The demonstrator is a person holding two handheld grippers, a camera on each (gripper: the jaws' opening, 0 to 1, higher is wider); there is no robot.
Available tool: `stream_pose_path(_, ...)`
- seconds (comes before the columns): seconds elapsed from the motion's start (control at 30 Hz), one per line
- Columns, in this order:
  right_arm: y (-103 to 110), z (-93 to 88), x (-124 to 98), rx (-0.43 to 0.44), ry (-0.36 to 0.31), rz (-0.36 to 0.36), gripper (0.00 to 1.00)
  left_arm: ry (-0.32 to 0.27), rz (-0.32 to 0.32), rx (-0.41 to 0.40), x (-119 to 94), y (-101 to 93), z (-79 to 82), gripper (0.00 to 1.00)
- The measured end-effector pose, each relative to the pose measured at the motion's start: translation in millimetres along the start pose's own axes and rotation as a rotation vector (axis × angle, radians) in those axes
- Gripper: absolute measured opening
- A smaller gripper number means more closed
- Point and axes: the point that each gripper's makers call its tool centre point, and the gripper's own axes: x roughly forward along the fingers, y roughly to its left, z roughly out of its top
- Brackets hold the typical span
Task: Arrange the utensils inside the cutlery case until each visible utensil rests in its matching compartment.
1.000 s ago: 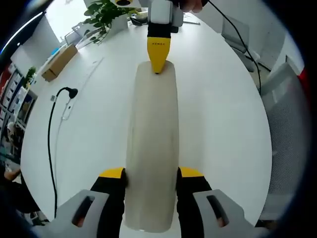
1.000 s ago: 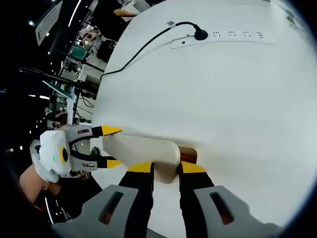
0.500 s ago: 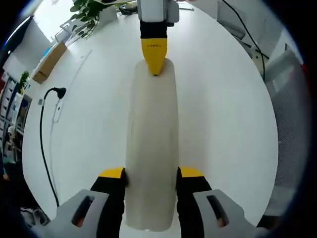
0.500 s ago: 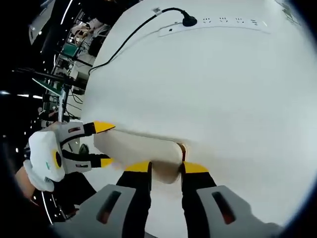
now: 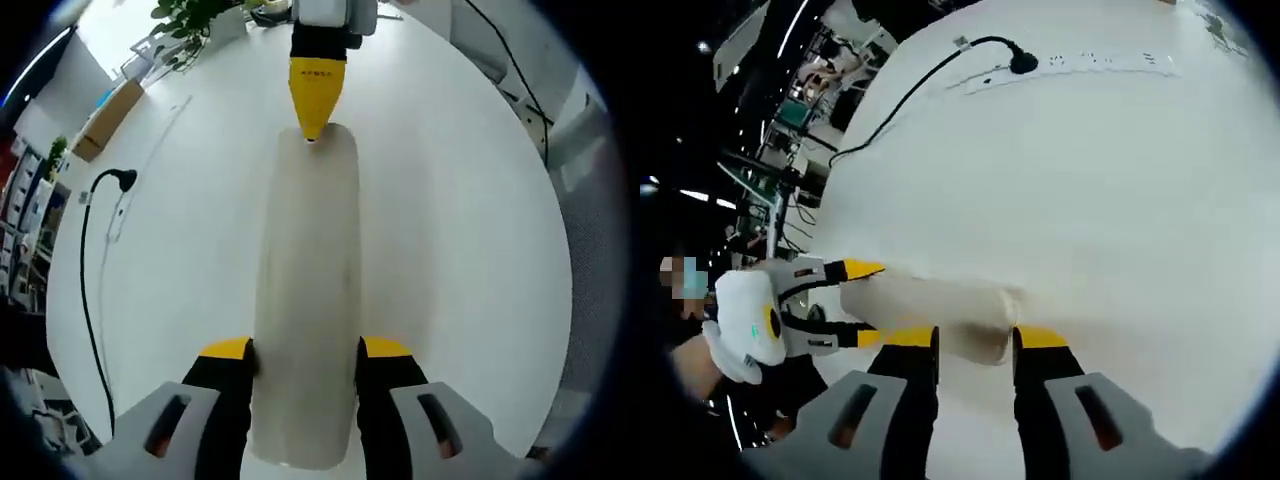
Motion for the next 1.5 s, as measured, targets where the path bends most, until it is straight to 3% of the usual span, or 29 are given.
stream_pose_path(0.1,-13,2.7,-3,0.079,-0.034,0.019,0.23,0.004,-0.001,0.005,0,-1.9,-0.1,0.41)
stream_pose_path(0.17,-23,-0.4,-5,0.088,-0.028,0.016,0.22,-0.001,0.016,0.059,1,0.7,2.5,0.41)
stream_pose_path(0.23,-29,-2.3,-3,0.105,-0.023,0.027,0.21,0.011,0.004,0.024,2,-1.6,1.3,0.41)
stream_pose_path(0.37,-32,-3.8,-1,0.089,-0.032,0.033,0.18,0.009,0.0,0.03,2,-0.7,1.5,0.41)
stream_pose_path(0.47,-20,-7.1,2,0.119,-0.056,0.096,0.23,0.014,0.001,0.052,2,-2.0,-0.8,0.41)
stream_pose_path(0.67,-21,-11.8,10,0.09,-0.047,0.106,0.18,0.022,0.012,0.061,0,-2.0,0.3,0.41)
stream_pose_path(0.9,-19,-15.5,9,0.178,-0.067,0.162,0.13,0.019,-0.005,0.035,1,-2.4,-0.7,0.41)
stream_pose_path(1.1,-19,-11.2,5,0.035,-0.015,0.098,0.09,0.043,0.011,0.05,2,-3.2,-0.4,0.4)
stream_pose_path(1.23,-15,-11.9,5,0.061,0.022,0.064,0.09,0.032,0.002,0.032,2,-2.4,-2.0,0.4)
stream_pose_path(1.3,-13,-9.5,5,0.046,0.006,0.043,0.1,0.028,0.007,0.015,2,-2.2,-2.3,0.4)
stream_pose_path(1.37,-14,-8.6,6,-0.021,-0.001,0.014,0.11,0.011,0.011,0.014,1,-1.6,-2.5,0.4)
stream_pose_path(1.5,-9,-11.4,6,-0.033,-0.023,0.032,0.13,0.003,0.007,0.001,0,-0.3,-1.4,0.41)
